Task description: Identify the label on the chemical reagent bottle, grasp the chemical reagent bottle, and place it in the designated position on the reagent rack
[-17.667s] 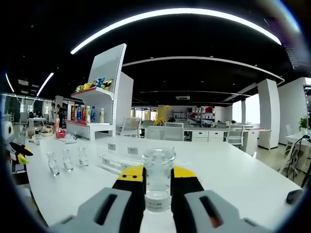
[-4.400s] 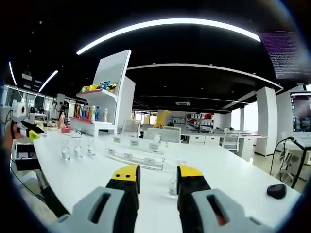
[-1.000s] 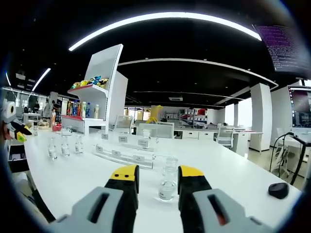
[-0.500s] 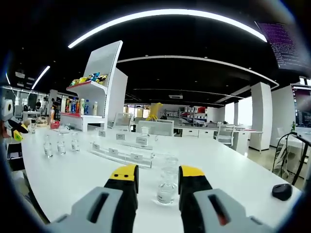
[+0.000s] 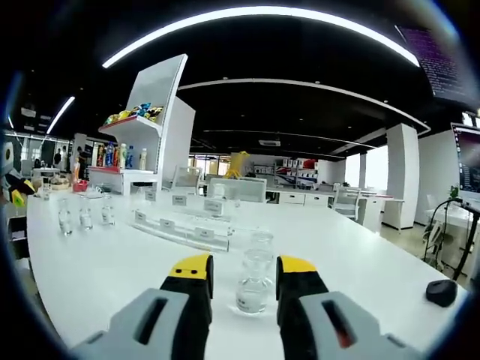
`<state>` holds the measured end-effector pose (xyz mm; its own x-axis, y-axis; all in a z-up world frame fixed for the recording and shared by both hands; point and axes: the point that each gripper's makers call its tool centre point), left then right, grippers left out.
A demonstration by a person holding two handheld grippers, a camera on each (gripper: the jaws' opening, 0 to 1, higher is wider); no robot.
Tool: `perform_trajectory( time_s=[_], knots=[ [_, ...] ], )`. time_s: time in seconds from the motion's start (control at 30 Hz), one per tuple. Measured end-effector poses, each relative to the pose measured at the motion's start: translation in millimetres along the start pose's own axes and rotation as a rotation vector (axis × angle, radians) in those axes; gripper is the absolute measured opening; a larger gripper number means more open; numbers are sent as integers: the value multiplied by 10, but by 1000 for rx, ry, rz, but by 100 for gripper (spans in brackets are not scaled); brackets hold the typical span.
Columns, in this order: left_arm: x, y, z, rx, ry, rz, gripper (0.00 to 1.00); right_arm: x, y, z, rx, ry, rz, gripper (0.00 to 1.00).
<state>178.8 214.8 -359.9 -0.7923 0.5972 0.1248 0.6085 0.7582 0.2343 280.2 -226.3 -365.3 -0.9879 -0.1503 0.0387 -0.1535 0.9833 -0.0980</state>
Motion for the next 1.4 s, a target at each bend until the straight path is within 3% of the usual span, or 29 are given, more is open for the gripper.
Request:
perform_trajectory(
  time_s=[0.9, 1.4],
  knots=[
    [-72, -60, 42, -5, 25, 33, 32, -276, -21, 308, -26, 64, -6, 33],
    [-117, -31, 48, 0, 31, 39, 32, -347, -9, 377, -45, 80, 3, 32]
  ],
)
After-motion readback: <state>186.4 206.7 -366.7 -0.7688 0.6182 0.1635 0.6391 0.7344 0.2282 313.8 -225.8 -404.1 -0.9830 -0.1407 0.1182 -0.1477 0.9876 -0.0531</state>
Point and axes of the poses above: the point that each gripper's makers call its tool centre point, and the gripper's own axes: x roughly backward along the fingers, y roughly to its left, z roughly out of its underside, and after that the axes turned 6 degrees about -z, right-handed
